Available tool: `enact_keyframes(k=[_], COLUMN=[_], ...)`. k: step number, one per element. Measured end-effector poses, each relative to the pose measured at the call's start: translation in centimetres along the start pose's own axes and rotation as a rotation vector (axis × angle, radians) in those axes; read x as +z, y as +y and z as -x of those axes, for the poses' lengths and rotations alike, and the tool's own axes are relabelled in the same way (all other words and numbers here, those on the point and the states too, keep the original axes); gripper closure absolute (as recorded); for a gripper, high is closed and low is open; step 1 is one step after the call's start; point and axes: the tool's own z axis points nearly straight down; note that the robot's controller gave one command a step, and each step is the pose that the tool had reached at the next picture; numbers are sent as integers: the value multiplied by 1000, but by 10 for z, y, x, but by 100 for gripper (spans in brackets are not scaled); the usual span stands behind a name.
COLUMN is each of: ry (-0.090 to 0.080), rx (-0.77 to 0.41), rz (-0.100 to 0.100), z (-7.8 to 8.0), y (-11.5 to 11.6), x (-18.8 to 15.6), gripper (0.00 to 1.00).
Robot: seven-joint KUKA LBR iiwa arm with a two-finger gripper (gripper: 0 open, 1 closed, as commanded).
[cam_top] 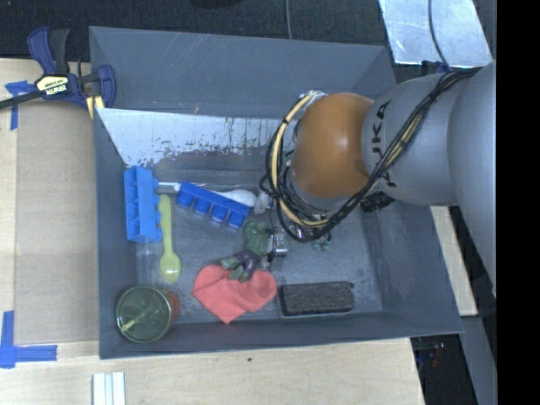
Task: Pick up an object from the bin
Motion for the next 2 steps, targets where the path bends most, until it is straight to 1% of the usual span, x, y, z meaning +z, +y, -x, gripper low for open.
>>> enact_keyframes(k=[1,2], ry=[7,4], rx=[119,55], rz=[0,0], z=[-15,-8], y=[7,-4], x=[-7,18], gripper=[0,0])
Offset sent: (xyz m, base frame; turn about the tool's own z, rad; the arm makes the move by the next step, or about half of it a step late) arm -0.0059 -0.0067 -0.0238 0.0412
